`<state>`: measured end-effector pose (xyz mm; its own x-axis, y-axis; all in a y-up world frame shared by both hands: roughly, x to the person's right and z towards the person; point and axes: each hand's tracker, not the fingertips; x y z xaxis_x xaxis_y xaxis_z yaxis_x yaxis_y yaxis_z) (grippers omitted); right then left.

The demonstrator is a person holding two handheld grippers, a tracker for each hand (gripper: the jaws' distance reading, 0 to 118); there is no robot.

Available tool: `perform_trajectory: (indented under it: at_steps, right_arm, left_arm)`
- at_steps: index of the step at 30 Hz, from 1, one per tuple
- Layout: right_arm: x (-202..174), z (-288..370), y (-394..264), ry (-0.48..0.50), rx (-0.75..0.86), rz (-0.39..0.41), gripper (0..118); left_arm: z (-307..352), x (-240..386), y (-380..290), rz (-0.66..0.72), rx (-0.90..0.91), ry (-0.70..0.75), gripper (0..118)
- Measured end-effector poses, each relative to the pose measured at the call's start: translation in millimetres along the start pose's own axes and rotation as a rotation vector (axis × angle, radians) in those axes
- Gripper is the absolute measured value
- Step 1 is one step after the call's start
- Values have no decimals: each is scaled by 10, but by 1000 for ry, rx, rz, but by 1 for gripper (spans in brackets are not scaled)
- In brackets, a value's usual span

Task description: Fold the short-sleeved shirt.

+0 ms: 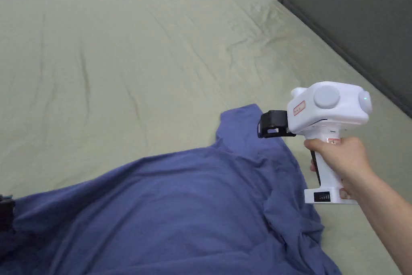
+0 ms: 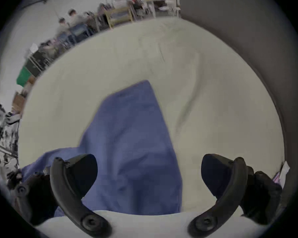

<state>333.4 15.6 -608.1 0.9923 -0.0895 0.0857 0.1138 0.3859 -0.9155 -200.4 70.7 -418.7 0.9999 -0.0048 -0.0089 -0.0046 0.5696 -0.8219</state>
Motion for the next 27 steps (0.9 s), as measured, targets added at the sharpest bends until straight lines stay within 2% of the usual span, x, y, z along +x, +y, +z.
perform_trajectory:
  at_steps: [2, 3, 5, 6, 7, 8, 9, 10, 12, 14, 15, 17, 19, 22, 27]
  right_arm:
    - [-12, -252, 61, -28, -48, 3, 117]
    - [-26, -376, 93, -53, -77, 16, 112]
    - [-113, -441, -23, -82, -114, 70, 92]
    - [-129, -416, -68, -56, -100, 67, 90]
    - [-147, -320, -79, -77, -63, 80, 81]
    - [-174, -276, -77, -56, -70, 85, 64]
    - [-225, -240, -118, -58, -76, 143, 33]
    - [-274, -178, -159, -101, -49, 206, 4]
    - [-346, -122, -272, -80, -42, 209, 4]
    - [-423, -82, -334, -31, -83, 245, 4]
    - [-446, -30, -380, -51, -60, 248, 4]
    - [-366, 16, -265, -29, -28, 251, 4]
    - [-339, 247, -318, 23, 20, 257, 4]
    - [-253, 771, -478, 37, 138, 282, 4]
    - [-10, 1655, -1165, 124, 257, 279, 4]
  left_arm:
    - [-35, -14, -19, -2, -11, 4, 0]
    - [-56, -15, -5, -5, -22, 6, 0]
    - [-83, -15, 5, -5, -28, 14, 0]
    - [-218, -175, -8, -6, -29, 17, 0]
    - [-228, -189, -3, -6, -33, 17, 0]
    - [-234, -202, -1, -9, -33, 17, 0]
    - [-237, -213, 7, -13, -33, 19, 0]
    - [-231, -209, -7, -17, -35, 21, 0]
    - [-226, -253, 14, -11, -32, 24, 0]
    - [-183, -258, 29, 4, -28, 17, 0]
    - [-155, -280, 47, 6, -22, 11, 0]
    - [-81, -334, 80, 11, -12, 5, 0]
    - [78, -340, 66, 12, -2, -1, 0]
    - [259, -408, 66, 23, 27, 0, 0]
    - [552, -538, -207, -1, 42, 39, 0]
